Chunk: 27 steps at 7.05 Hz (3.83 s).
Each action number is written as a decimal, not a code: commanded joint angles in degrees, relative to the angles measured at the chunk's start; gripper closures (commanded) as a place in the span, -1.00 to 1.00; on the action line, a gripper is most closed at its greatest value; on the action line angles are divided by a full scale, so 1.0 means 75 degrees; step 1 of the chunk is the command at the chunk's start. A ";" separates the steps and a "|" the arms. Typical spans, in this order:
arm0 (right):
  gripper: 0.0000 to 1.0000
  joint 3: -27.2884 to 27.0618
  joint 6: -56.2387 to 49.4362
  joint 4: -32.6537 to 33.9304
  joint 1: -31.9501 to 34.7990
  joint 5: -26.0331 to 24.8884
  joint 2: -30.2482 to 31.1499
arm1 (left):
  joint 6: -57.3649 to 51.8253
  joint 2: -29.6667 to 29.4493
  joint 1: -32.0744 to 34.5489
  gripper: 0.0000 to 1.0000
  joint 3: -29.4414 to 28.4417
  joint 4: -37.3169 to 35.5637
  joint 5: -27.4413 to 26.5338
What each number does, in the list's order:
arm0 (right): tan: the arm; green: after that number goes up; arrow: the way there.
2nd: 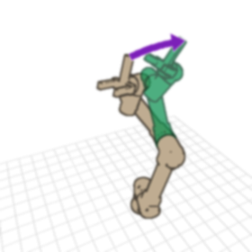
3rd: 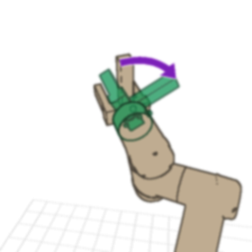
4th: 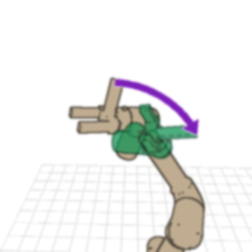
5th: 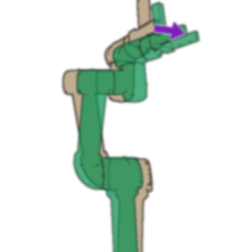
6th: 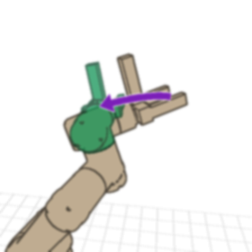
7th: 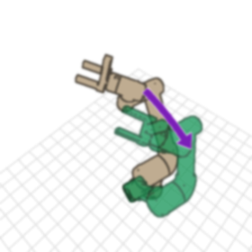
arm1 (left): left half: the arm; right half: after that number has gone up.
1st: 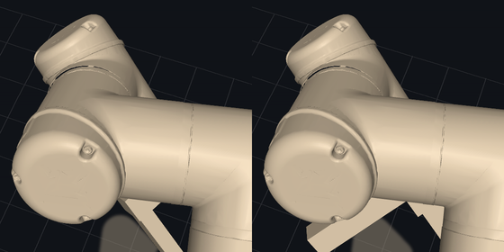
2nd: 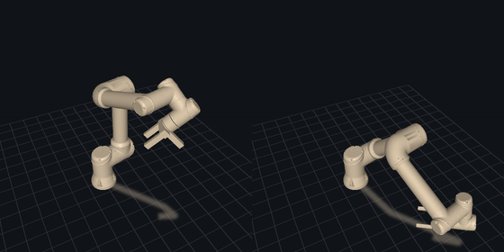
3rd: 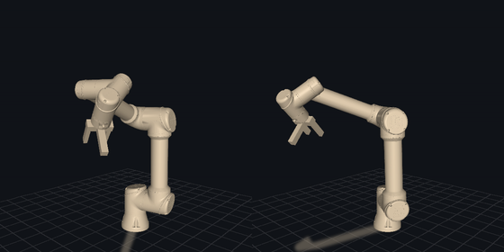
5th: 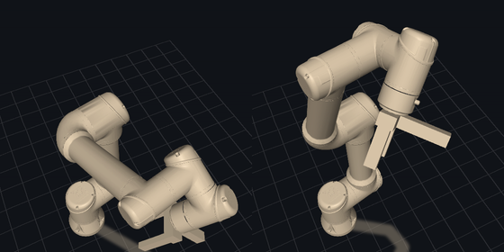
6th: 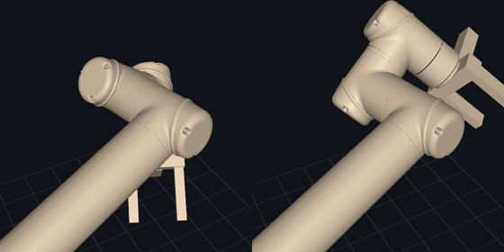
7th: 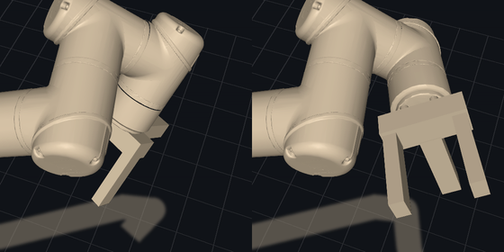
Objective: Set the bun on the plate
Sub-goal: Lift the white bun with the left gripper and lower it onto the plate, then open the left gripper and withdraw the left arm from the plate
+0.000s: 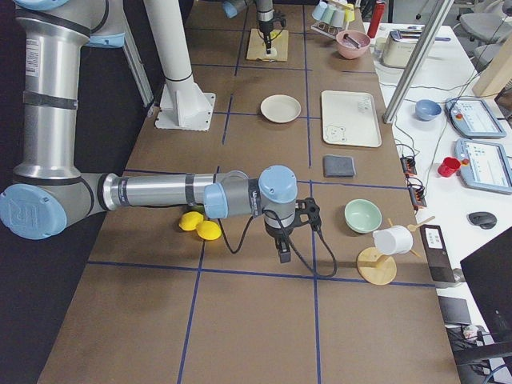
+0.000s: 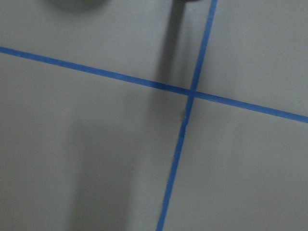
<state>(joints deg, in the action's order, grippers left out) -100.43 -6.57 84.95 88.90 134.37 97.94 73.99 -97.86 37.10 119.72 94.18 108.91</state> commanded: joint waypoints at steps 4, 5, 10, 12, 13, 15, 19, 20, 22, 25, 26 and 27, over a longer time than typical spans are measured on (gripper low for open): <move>-1.00 0.0981 -0.0695 -0.0007 0.0522 0.0424 0.0078 | 0.1171 -0.4150 -0.1345 0.48 -0.2024 -0.2033 -0.0784; -1.00 0.0969 -0.0683 -0.0007 0.0511 0.0412 0.0066 | 0.1405 -0.4642 -0.1407 0.48 -0.2562 -0.1848 -0.0845; -1.00 0.0934 -0.0462 0.0017 0.0511 0.0412 -0.0004 | 0.1455 -0.5502 -0.1572 0.48 -0.4595 -0.0299 -0.1336; -1.00 0.0923 -0.0437 0.0005 0.0511 0.0482 -0.0004 | 0.1431 -0.5491 -0.1572 0.47 -0.4618 -0.0287 -0.1361; -1.00 0.0922 -0.0425 0.0005 0.0511 0.0517 -0.0004 | 0.1419 -0.5479 -0.1572 0.34 -0.4630 -0.0287 -0.1373; -1.00 0.0922 -0.0425 0.0005 0.0511 0.0518 -0.0004 | 0.1408 -0.5421 -0.1572 -0.32 -0.4642 -0.0287 -0.1373; -1.00 0.0922 -0.0425 0.0005 0.0511 0.0518 -0.0039 | 0.1164 -0.5432 -0.1444 -0.99 -0.4386 -0.0415 -0.1361; -1.00 0.0922 -0.0414 0.0005 0.0511 0.0506 -0.0039 | 0.0755 -0.5270 -0.1130 -0.99 -0.3990 -0.0590 -0.1303; -1.00 0.0981 -0.0390 0.0017 0.0499 0.0471 -0.0028 | -0.0855 -0.4544 -0.0370 -1.00 -0.2493 -0.2187 -0.0861; -1.00 0.0934 0.0266 -0.0042 0.0452 0.0505 -0.0272 | -0.3819 -0.2719 0.1480 -1.00 -0.1387 -0.2525 0.0966; -1.00 0.0957 0.0266 -0.0019 0.0440 0.0494 -0.0378 | -0.5049 -0.2052 0.2252 -1.00 -0.1268 -0.2537 0.1481; -1.00 0.0958 0.0278 0.0005 0.0429 0.0506 -0.0425 | -0.6268 -0.1477 0.3084 -1.00 -0.1267 -0.2549 0.2043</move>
<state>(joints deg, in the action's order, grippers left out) -93.31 -4.66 84.80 92.21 138.08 95.44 37.88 -114.40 53.07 109.57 75.22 119.30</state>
